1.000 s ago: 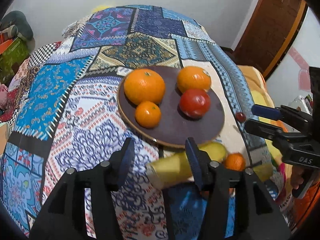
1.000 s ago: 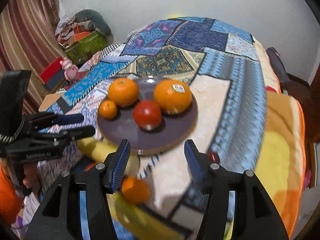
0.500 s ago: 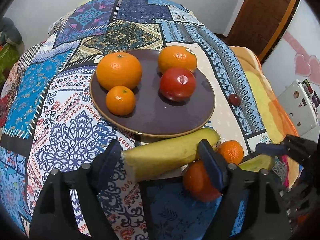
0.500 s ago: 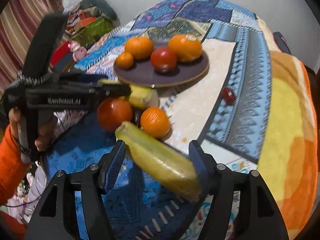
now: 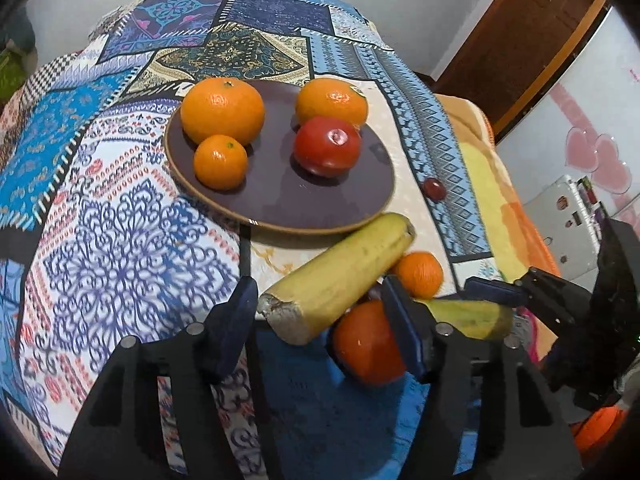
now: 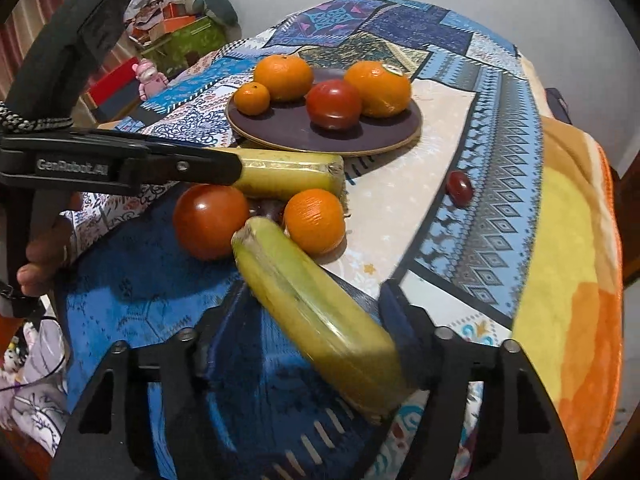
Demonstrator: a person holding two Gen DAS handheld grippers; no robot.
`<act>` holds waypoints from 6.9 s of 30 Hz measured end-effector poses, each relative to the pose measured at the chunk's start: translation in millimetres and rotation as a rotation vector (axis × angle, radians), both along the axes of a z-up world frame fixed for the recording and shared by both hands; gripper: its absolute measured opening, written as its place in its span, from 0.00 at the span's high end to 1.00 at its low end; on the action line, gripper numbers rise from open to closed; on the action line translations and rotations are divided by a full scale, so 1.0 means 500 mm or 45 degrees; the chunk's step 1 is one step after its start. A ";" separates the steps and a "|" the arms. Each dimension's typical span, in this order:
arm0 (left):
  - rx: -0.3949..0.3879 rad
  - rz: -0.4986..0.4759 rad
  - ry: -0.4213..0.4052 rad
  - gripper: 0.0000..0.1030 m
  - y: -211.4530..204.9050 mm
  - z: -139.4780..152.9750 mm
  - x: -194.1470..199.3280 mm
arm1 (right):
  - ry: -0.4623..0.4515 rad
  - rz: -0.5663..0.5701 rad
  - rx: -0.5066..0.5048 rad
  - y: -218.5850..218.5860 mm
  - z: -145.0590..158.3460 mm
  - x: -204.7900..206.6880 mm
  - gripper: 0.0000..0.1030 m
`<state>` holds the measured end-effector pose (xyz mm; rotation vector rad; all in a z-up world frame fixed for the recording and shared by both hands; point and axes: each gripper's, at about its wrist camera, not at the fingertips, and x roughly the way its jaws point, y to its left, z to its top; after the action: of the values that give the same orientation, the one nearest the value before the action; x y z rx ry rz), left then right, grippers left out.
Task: Organize fruits
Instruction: 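Grasp the yellow-green cylinder with the right tool while the left tool grasps a tomato, then lower the cylinder onto the plate with the right tool while the left tool places the tomato, then open both tools and withdraw from the plate, then grasp the short yellow-green cylinder with the left tool while the right tool grasps the mandarin, then carry the cylinder with the left tool while the right tool carries the mandarin to the plate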
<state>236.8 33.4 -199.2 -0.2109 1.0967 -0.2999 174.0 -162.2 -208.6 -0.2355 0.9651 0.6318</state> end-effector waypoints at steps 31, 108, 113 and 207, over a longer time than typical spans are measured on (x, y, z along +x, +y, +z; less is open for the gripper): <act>0.006 -0.094 0.042 0.44 -0.136 0.005 -0.061 | 0.127 -0.195 0.110 -0.030 -0.013 0.009 0.66; 0.101 0.156 -0.129 0.53 0.013 0.033 0.157 | -0.042 -0.064 0.201 0.126 0.101 0.247 0.67; 0.153 0.142 -0.144 0.53 0.001 0.032 0.155 | -0.019 -0.045 0.179 0.136 0.090 0.255 0.67; 0.198 -0.033 0.034 0.65 -0.038 -0.018 -0.073 | 0.096 -0.179 0.218 -0.018 0.044 0.041 0.67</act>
<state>200.3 14.6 -208.3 -0.0624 1.1441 -0.2347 194.7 -171.4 -186.6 0.0083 0.9843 0.5939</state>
